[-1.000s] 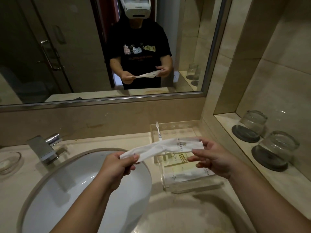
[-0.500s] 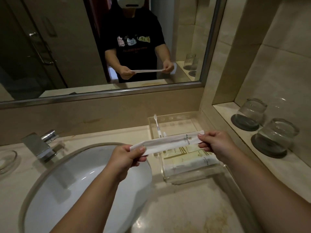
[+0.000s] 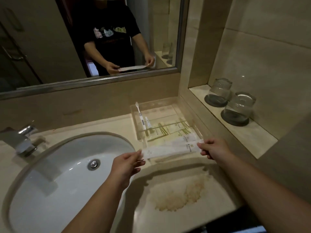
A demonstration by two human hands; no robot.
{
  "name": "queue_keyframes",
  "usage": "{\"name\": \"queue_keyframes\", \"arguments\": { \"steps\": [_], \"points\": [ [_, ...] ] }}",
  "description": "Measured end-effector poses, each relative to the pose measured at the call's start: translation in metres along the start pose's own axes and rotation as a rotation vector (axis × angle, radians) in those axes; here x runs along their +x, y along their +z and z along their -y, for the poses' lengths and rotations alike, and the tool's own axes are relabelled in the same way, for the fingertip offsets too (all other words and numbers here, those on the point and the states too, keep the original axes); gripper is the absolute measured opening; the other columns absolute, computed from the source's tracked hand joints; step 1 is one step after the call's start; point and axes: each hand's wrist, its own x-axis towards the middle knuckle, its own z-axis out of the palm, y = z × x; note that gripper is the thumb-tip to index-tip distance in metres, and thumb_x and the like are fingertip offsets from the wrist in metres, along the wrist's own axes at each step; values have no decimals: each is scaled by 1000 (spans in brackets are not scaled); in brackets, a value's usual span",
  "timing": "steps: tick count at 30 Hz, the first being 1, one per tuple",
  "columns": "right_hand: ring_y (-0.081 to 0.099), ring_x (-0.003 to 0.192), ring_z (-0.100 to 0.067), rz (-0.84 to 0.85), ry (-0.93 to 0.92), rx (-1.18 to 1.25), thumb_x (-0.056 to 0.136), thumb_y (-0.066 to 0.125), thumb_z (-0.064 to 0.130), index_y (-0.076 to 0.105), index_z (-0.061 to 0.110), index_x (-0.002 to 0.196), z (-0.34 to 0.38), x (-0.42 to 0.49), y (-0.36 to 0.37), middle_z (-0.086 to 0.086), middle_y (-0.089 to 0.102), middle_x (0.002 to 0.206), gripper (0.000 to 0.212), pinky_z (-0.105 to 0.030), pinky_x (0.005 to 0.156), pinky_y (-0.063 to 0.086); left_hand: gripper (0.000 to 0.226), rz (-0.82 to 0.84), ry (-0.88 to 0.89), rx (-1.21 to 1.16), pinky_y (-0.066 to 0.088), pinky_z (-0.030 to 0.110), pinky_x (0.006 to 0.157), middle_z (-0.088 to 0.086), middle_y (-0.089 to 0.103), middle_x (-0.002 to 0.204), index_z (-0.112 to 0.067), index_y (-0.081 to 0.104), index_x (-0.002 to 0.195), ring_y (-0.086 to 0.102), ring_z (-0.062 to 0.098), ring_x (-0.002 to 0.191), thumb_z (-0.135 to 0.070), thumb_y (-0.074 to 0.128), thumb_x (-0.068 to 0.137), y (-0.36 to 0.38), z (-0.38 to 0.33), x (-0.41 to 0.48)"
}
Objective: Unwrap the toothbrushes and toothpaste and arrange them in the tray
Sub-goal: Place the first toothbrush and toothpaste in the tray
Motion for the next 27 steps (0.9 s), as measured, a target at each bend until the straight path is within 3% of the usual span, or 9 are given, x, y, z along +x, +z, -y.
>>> {"name": "queue_keyframes", "arguments": {
  "steps": [4,8,12,16,22,27],
  "points": [
    [59,46,-6,6,-5,-167,80,70,11,63,3,82,-30,-14,-7,-7,64,67,10,-18,39,45,11,-222,21,186,48,27,54,9,70,68,-13,70,69,67,23,67,-20,75,77,9,46,-29],
    [61,49,-14,-33,-17,-353,81,69,13,62,10,71,-66,-25,-8,-6,64,61,13,-21,43,43,20,-327,13,413,51,28,60,6,69,62,-14,70,58,64,24,61,-24,77,74,19,85,-58],
    [56,66,-19,-32,-141,-661,81,66,21,64,10,76,-86,-30,-4,-4,62,72,12,-23,55,35,21,-404,20,610,49,29,64,1,67,66,-14,69,62,62,19,67,-29,71,78,24,108,-73],
    [48,69,-21,-31,-217,-736,85,61,19,58,10,73,-98,-32,2,-11,64,81,15,-27,59,31,22,-455,56,737,44,27,62,2,66,70,-14,67,67,60,21,69,-31,68,80,27,115,-77],
    [52,73,-26,-71,-265,-782,89,56,19,59,3,85,-103,-28,7,-16,60,91,17,-29,59,35,23,-486,132,863,41,27,57,2,61,73,-16,59,63,56,20,67,-32,65,80,35,112,-72],
    [58,87,-31,-113,-243,-775,88,58,14,48,8,111,-98,-35,14,-15,50,111,26,-33,67,47,29,-511,138,862,39,29,55,4,57,78,-14,49,68,52,20,67,-33,70,74,32,108,-72]
  ]
}}
